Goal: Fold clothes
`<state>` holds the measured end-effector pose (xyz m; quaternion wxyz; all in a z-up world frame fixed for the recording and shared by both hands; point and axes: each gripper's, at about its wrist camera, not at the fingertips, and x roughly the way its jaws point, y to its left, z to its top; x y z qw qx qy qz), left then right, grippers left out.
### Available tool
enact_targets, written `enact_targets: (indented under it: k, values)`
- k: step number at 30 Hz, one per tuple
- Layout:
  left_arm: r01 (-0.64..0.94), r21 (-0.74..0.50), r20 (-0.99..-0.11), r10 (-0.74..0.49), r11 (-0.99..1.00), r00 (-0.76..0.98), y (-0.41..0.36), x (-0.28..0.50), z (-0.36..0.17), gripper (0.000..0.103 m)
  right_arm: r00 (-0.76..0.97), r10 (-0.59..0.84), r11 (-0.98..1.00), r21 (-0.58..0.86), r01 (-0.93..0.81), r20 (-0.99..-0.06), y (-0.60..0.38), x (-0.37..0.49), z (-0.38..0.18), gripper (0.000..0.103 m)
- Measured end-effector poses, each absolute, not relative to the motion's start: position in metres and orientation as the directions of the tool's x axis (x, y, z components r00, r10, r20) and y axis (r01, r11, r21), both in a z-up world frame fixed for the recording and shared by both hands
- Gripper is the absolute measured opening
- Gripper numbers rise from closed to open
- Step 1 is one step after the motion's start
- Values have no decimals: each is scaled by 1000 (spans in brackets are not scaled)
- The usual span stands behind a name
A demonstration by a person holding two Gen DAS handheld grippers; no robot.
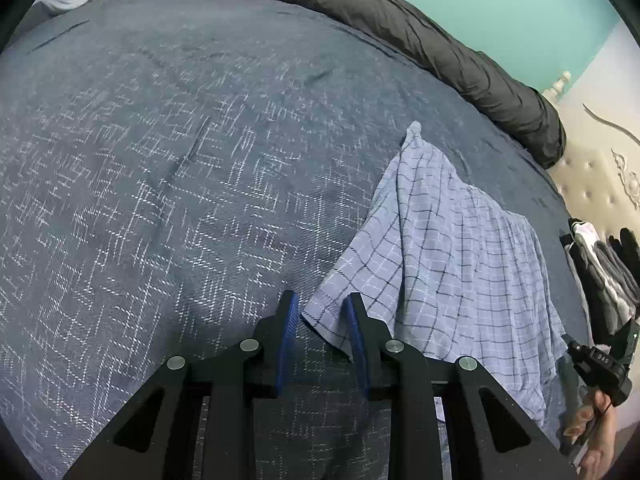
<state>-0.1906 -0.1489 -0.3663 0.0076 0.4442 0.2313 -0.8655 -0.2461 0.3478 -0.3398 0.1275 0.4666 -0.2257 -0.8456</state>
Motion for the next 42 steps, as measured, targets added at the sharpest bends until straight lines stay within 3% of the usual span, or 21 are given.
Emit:
enact_targets:
  k: [11, 16, 17, 18, 24, 34, 42]
  values:
    - [230, -418, -766, 205, -879, -609, -152, -188, -368, 26, -583, -366, -859, 505, -89, -725, 391, -259, -345, 2]
    - [234, -438, -760, 219, -868, -612, -156, -186, -368, 13, -587, -344, -861, 496, -114, -733, 405, -262, -347, 2]
    - [233, -443, -758, 223, -866, -613, -156, -186, -368, 4, -590, -338, -862, 493, -117, -733, 408, -259, -347, 2]
    - [228, -448, -756, 230, -865, -613, -156, -186, -368, 2, -595, -334, -862, 492, -121, -731, 410, -258, -346, 2]
    - [227, -472, -734, 236, -852, -636, -162, -182, -362, 2, -601, -322, -860, 492, -138, -732, 420, -254, -347, 2]
    - [301, -459, -710, 142, -836, -689, -194, -175, -349, 2, -605, -329, -846, 511, -152, -725, 417, -256, -354, 2]
    - [358, -528, -715, 175, -770, -677, -214, -176, -368, 2, -607, -323, -850, 505, -152, -726, 418, -254, -353, 2]
